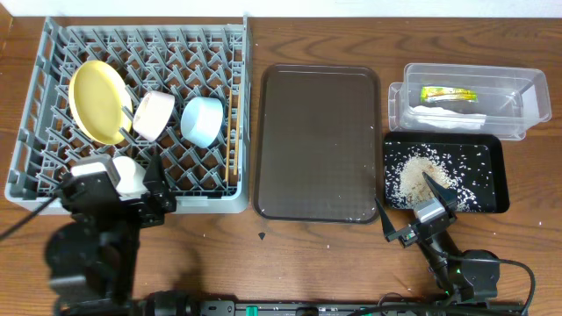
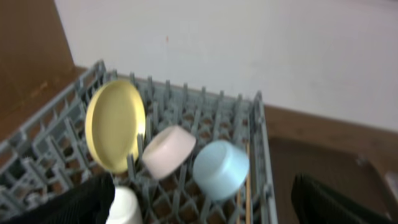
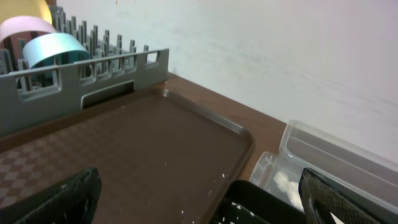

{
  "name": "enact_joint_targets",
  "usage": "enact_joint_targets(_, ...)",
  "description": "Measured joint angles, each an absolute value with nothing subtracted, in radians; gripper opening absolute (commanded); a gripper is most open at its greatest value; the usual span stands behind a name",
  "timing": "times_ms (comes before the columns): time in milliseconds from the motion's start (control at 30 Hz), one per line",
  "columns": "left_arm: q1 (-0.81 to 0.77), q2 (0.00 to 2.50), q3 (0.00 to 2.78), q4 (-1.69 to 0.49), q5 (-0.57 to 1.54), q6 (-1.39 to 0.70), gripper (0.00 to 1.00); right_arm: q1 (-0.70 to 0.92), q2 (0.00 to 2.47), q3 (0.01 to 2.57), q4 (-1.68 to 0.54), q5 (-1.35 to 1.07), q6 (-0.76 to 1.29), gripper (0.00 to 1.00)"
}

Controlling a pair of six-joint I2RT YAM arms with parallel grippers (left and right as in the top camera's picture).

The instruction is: Sort waste into correct bins and load items into the dishwasher

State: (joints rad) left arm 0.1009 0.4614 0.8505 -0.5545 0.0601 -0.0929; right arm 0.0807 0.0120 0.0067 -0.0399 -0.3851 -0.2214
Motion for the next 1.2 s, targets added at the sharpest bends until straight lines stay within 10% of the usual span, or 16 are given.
enact_joint_targets(500, 0.101, 0.023, 0.184, -0.162, 0.023, -0.159, 0.91, 0.081, 0.012, 0.007, -0.04, -0.385, -0.224, 0.99)
enact_joint_targets(1200, 0.088, 0.011, 0.027, -0.041, 0.023, -0.161, 0.91, 0.081, 0.012, 0.007, -0.04, -0.385, -0.224, 0.99)
